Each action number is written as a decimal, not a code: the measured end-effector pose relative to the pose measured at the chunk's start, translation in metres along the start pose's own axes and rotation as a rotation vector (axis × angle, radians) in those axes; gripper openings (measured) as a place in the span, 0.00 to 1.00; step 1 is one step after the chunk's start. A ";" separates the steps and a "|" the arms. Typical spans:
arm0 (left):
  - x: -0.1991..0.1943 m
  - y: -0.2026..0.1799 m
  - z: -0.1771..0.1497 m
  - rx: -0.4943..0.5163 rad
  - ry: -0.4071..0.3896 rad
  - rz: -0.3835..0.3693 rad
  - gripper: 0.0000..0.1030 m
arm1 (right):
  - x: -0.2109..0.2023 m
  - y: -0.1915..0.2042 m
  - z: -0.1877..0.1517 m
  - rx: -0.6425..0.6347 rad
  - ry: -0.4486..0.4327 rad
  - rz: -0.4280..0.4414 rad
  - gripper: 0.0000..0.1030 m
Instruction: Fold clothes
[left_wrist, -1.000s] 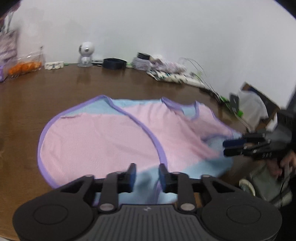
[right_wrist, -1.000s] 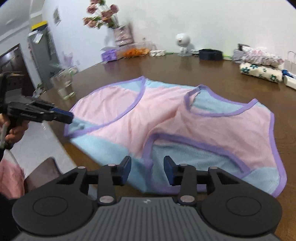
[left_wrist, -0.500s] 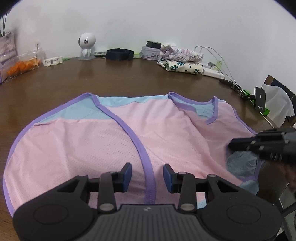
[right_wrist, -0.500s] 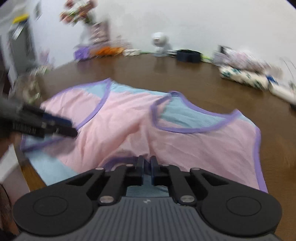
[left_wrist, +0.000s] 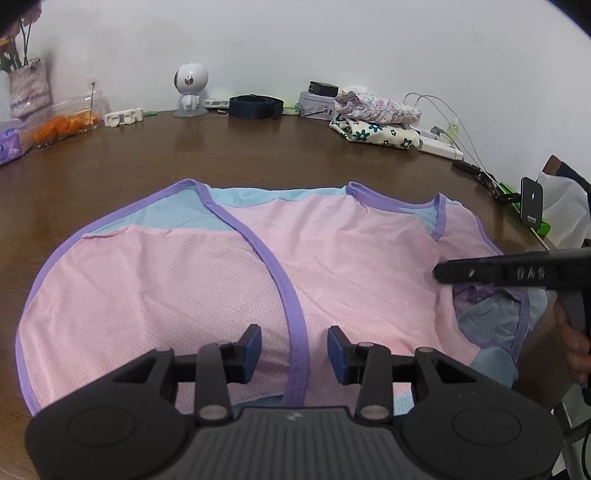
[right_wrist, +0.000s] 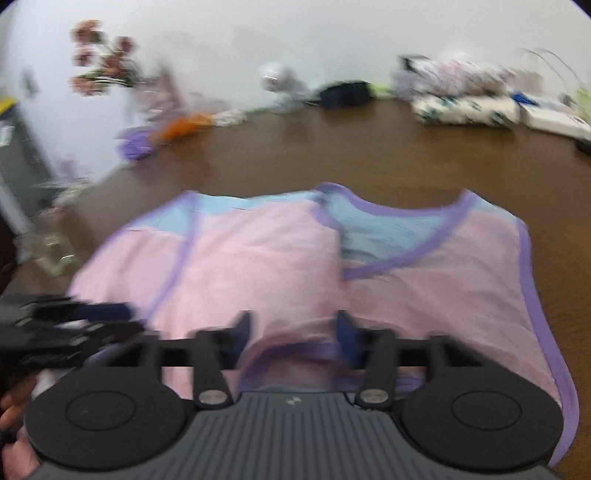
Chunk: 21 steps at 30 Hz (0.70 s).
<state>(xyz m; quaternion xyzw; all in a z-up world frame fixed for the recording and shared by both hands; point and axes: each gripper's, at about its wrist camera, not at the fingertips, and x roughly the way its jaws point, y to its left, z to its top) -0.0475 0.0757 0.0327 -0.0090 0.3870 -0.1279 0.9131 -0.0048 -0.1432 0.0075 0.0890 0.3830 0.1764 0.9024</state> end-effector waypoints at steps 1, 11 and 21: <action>0.000 0.000 -0.001 -0.001 0.000 -0.001 0.37 | -0.003 -0.004 -0.001 0.023 -0.006 0.004 0.12; -0.004 0.000 -0.001 -0.007 -0.006 -0.008 0.37 | -0.023 0.006 -0.016 0.061 0.033 0.059 0.36; -0.005 0.002 -0.008 -0.004 -0.015 -0.009 0.37 | -0.024 0.016 -0.022 0.057 -0.080 0.000 0.02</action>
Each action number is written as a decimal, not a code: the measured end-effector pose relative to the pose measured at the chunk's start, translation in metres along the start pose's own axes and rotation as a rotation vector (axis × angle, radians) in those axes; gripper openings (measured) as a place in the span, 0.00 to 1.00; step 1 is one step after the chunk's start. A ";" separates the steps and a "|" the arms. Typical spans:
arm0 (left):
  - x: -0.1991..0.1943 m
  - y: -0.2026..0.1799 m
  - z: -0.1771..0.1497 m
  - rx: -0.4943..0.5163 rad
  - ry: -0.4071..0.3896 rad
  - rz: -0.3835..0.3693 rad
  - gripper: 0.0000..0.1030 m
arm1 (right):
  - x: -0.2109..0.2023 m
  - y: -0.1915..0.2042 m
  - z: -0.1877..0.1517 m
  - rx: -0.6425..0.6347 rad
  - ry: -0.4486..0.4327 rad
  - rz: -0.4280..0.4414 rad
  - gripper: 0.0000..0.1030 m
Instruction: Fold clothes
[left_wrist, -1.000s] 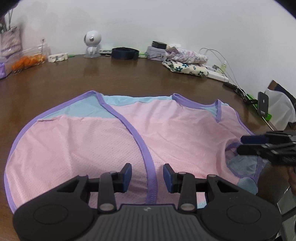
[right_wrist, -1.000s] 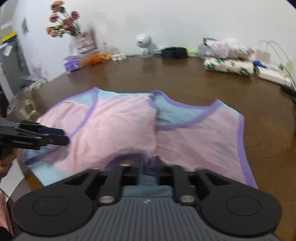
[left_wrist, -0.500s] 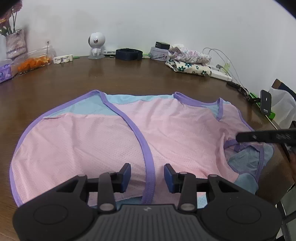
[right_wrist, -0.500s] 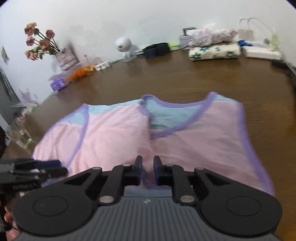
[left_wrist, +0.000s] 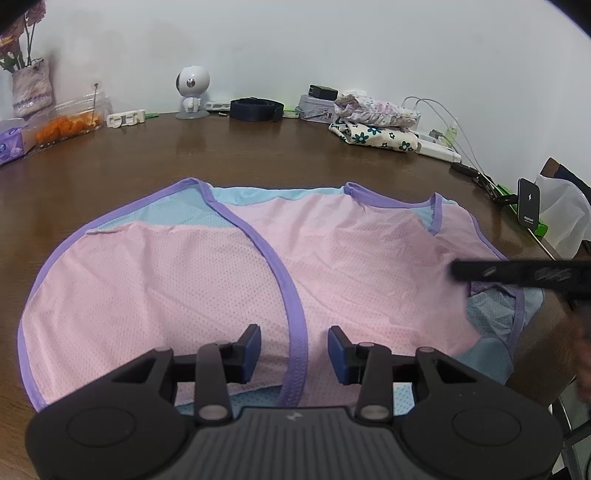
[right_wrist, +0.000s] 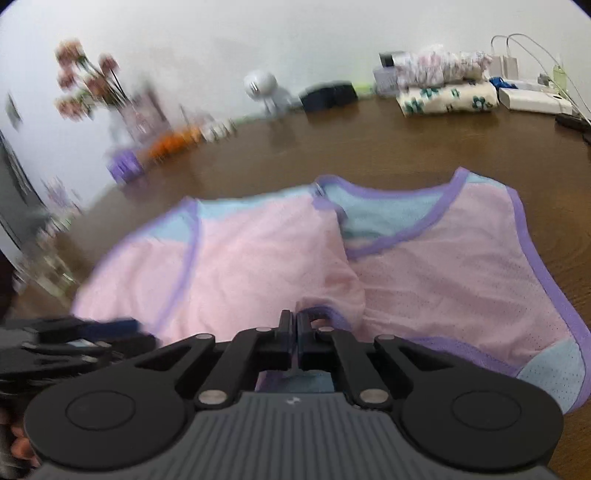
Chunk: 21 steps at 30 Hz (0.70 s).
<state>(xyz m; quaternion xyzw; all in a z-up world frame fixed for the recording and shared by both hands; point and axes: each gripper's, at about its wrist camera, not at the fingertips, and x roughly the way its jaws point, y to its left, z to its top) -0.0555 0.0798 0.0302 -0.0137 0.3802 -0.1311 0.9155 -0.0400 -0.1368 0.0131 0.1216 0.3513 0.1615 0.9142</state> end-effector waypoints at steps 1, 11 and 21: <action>0.000 0.000 0.000 0.001 0.000 0.000 0.37 | -0.010 0.000 0.000 -0.011 -0.023 -0.001 0.02; 0.001 0.002 -0.001 -0.001 -0.014 -0.007 0.38 | -0.030 -0.014 -0.005 0.011 -0.011 -0.067 0.52; 0.001 -0.001 -0.004 -0.003 -0.031 0.002 0.39 | 0.021 -0.007 0.013 0.115 0.013 0.076 0.04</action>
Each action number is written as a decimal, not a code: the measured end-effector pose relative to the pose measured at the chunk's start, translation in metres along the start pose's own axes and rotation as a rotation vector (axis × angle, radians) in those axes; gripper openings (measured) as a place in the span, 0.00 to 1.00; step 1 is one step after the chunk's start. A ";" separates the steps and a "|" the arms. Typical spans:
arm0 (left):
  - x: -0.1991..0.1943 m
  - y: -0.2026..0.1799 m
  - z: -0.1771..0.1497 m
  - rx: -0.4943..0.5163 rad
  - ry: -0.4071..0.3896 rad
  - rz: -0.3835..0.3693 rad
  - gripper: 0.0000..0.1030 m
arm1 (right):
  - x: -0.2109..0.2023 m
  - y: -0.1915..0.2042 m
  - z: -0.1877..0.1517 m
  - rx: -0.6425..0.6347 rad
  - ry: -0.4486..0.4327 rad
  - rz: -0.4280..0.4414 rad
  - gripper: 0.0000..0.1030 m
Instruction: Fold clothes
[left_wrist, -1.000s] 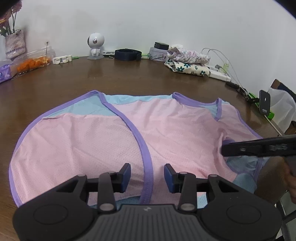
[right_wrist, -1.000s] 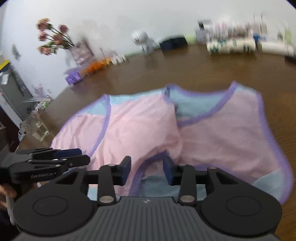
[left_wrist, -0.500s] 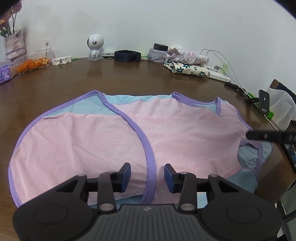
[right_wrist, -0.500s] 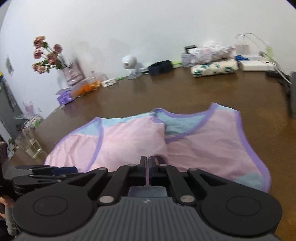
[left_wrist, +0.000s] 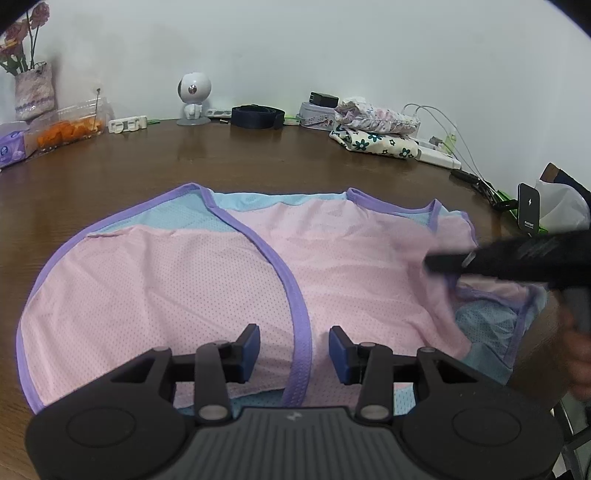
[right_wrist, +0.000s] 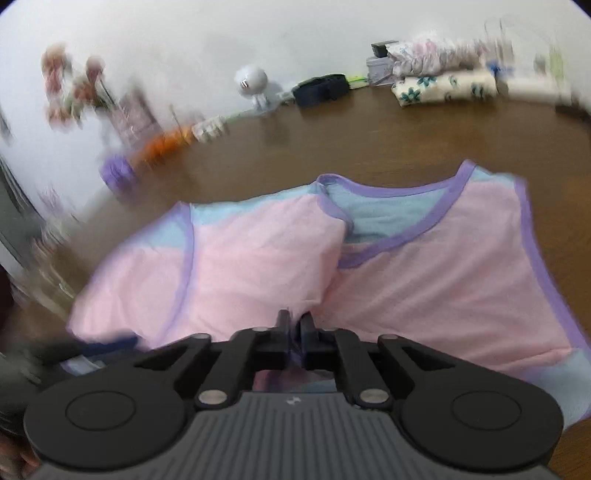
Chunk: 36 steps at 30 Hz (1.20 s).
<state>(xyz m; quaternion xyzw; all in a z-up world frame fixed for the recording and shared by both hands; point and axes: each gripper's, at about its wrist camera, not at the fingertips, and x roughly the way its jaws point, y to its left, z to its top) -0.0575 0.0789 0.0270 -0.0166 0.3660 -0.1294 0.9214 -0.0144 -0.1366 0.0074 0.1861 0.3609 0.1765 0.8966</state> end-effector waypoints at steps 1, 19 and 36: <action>0.000 0.000 0.000 0.002 -0.001 -0.001 0.39 | -0.008 -0.003 0.000 0.034 -0.032 0.066 0.04; 0.003 0.000 -0.001 0.016 -0.006 -0.009 0.43 | -0.009 -0.031 -0.007 0.170 -0.061 0.124 0.04; 0.002 -0.001 -0.003 0.029 -0.014 -0.003 0.44 | -0.008 -0.021 -0.007 0.045 -0.017 -0.020 0.11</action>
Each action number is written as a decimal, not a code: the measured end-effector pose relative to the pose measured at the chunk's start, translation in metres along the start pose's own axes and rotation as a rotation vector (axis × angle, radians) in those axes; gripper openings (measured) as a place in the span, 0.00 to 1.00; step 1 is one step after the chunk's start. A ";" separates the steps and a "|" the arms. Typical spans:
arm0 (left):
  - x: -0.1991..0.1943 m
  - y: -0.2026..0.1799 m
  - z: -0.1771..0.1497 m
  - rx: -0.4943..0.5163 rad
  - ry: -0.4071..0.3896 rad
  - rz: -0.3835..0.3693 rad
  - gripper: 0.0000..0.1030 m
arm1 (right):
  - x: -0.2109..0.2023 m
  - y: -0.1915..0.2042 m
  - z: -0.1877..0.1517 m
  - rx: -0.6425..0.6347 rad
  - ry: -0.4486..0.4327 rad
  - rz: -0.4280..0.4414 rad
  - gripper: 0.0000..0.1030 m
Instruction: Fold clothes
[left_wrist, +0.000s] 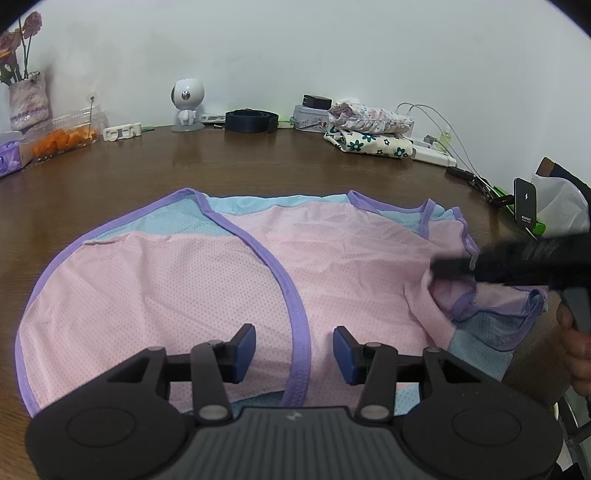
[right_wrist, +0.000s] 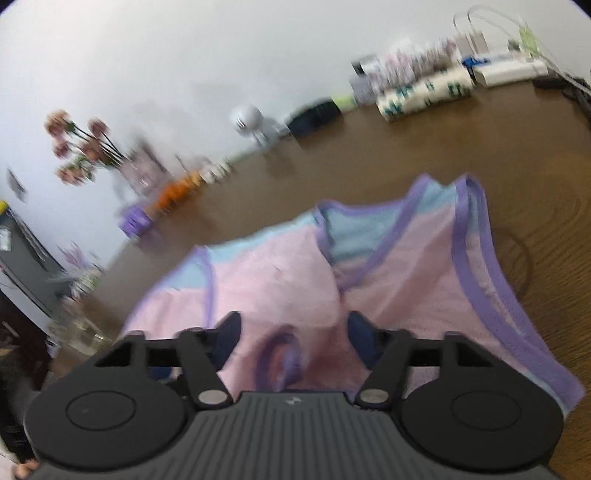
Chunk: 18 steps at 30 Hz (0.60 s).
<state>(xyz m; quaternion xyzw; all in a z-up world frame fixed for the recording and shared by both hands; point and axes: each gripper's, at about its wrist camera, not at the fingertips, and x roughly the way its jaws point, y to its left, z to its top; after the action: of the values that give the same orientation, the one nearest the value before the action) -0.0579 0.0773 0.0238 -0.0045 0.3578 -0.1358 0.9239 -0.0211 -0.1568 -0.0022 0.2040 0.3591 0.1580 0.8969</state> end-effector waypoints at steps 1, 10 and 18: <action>0.000 0.000 0.000 0.001 0.000 0.000 0.44 | 0.004 0.000 -0.002 -0.028 0.024 -0.014 0.09; -0.017 -0.001 0.016 -0.054 -0.028 -0.052 0.44 | -0.040 0.022 -0.014 -0.237 0.036 0.074 0.28; 0.003 -0.036 0.029 -0.029 -0.009 -0.155 0.41 | -0.005 0.046 -0.032 -0.342 0.113 0.044 0.12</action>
<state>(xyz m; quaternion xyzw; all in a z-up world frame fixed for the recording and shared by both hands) -0.0460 0.0389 0.0474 -0.0461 0.3541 -0.2019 0.9120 -0.0534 -0.1107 0.0019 0.0469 0.3721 0.2474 0.8934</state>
